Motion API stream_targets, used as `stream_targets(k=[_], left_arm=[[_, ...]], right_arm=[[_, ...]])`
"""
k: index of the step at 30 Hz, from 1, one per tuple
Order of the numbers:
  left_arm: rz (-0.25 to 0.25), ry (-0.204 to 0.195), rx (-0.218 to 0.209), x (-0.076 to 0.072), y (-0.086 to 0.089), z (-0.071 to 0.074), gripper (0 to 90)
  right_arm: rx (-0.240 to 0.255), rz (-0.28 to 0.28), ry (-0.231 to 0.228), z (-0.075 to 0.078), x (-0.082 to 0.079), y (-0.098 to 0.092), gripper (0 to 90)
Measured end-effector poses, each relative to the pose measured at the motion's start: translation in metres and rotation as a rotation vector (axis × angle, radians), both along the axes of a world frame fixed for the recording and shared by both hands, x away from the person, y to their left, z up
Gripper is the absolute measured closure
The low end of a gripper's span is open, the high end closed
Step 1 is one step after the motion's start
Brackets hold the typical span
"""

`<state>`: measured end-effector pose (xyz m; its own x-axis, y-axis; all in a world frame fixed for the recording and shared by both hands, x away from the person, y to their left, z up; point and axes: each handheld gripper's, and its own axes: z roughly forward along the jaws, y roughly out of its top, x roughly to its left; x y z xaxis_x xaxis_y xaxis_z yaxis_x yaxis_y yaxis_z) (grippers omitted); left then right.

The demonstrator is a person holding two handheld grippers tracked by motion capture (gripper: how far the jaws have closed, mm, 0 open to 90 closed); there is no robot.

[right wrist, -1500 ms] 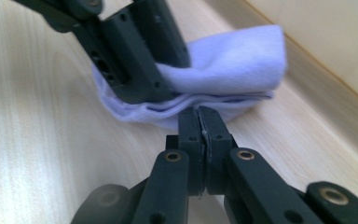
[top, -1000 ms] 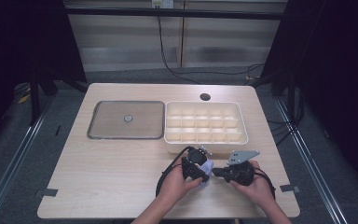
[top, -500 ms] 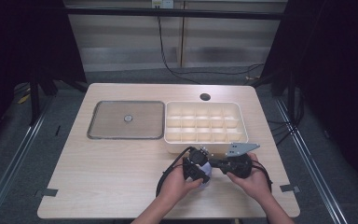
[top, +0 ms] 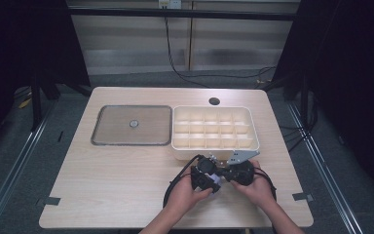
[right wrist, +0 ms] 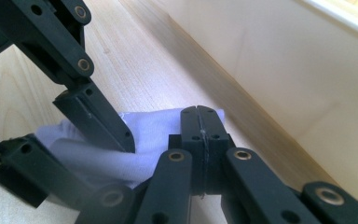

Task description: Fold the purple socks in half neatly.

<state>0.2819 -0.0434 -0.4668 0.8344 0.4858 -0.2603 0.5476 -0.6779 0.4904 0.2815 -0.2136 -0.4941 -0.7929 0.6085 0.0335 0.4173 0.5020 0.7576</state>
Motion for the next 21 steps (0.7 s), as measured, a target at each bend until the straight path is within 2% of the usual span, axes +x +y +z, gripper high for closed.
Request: stream_targets(k=[3,6,11,12,14,16,21], left_arm=[[-0.003,0.000,-0.017,-0.001,0.002,0.000,64.5],[-0.009,0.023,-0.059,-0.001,0.005,0.001,54.8],[-0.005,0.008,-0.123,0.005,0.021,0.013,47.7],[0.018,0.005,-0.136,0.007,0.026,0.016,47.5],[0.031,-0.008,-0.139,0.011,0.033,0.020,47.1],[0.066,-0.014,-0.134,0.015,0.040,0.020,46.8],[0.085,0.002,-0.091,0.020,0.046,0.010,47.1]], right_arm=[[0.014,-0.003,0.000,-0.001,0.001,0.000,90.0],[0.020,-0.002,0.001,-0.001,0.002,-0.001,90.0],[0.038,-0.004,0.006,-0.001,0.003,-0.004,90.0],[0.041,-0.003,0.006,0.000,0.003,-0.004,89.3],[0.044,-0.004,0.009,0.001,0.002,-0.005,87.7],[0.044,-0.004,0.003,0.003,0.001,-0.006,86.7],[0.048,-0.016,-0.006,0.007,0.000,-0.007,81.6]])
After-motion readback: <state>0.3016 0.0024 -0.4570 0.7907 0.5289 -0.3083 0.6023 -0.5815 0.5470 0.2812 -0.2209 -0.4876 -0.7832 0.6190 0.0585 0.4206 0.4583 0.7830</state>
